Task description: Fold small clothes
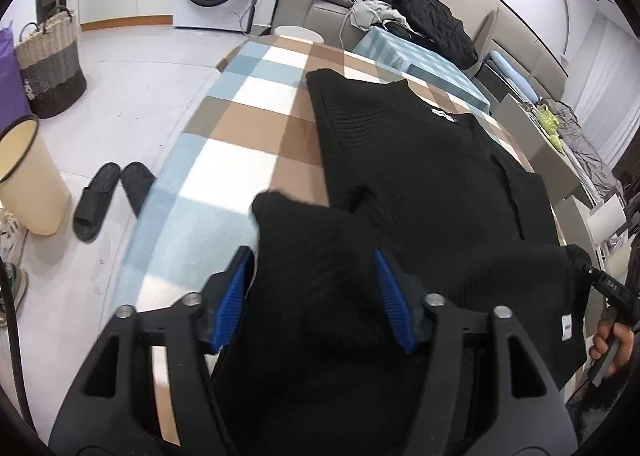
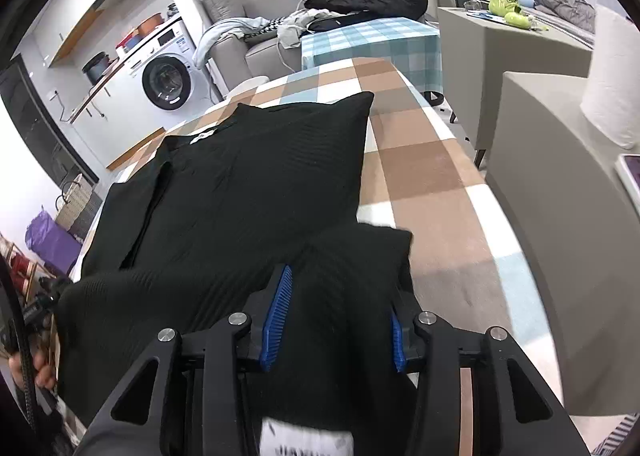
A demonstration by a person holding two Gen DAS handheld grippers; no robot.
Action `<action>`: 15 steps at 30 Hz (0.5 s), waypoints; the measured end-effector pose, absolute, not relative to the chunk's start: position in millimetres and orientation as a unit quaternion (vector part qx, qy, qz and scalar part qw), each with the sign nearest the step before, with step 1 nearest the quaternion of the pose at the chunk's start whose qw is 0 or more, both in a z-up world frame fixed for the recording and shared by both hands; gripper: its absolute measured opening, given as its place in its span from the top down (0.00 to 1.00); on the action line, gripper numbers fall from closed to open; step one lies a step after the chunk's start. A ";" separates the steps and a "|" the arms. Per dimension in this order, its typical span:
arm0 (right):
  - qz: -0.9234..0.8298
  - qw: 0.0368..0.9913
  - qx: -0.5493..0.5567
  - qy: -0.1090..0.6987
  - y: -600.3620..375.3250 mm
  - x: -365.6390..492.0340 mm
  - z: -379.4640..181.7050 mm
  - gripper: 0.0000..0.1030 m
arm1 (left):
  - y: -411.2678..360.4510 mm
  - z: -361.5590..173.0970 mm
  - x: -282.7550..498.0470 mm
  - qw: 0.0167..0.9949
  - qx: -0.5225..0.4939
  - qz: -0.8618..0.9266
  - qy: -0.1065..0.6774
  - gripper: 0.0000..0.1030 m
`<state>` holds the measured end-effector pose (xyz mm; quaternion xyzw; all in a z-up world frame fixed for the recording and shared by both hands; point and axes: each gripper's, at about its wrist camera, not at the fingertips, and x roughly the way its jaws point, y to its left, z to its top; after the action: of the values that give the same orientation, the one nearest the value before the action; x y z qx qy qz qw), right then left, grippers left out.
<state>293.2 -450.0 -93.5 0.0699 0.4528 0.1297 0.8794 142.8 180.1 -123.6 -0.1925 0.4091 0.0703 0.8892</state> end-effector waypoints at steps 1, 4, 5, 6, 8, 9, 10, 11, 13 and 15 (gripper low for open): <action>0.127 0.879 0.069 0.454 -452.9 286.5 -93.1 0.55 | 179.3 -121.7 134.1 0.891 -0.192 0.071 0.405 0.38; 0.124 0.879 0.081 0.453 -465.1 265.3 -91.7 0.47 | 175.7 -118.9 109.5 0.891 -0.192 0.071 0.405 0.33; 0.120 0.880 0.084 0.452 -470.5 257.0 -91.3 0.45 | 174.1 -118.8 102.7 0.890 -0.190 0.073 0.407 0.33; 0.117 0.880 0.087 0.452 -475.9 250.2 -91.3 0.45 | 172.4 -118.4 95.2 0.890 -0.186 0.078 0.408 0.33; 0.109 0.880 0.096 0.451 -486.9 236.2 -90.7 0.44 | 168.8 -117.9 81.0 0.890 -0.184 0.081 0.409 0.32; 0.106 0.880 0.099 0.453 -491.1 230.4 -91.1 0.44 | 167.7 -118.1 75.5 0.890 -0.183 0.081 0.410 0.32; 0.106 0.878 0.102 0.455 -495.7 224.5 -92.3 0.44 | 167.7 -118.1 71.7 0.889 -0.184 0.085 0.410 0.32; 0.109 0.876 0.105 0.457 -500.0 218.6 -93.9 0.44 | 168.2 -117.3 67.8 0.889 -0.187 0.087 0.409 0.32; 0.110 0.872 0.103 0.466 -504.8 210.1 -98.4 0.44 | 170.0 -114.5 61.5 0.890 -0.194 0.088 0.404 0.32; 0.107 0.870 0.104 0.470 -508.0 203.1 -102.8 0.44 | 173.2 -108.4 57.9 0.894 -0.198 0.096 0.390 0.32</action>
<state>203.1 -508.0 -102.8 0.1035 0.4702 0.1073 0.8699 57.9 173.2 -108.4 -0.1978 0.3901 0.0962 0.8941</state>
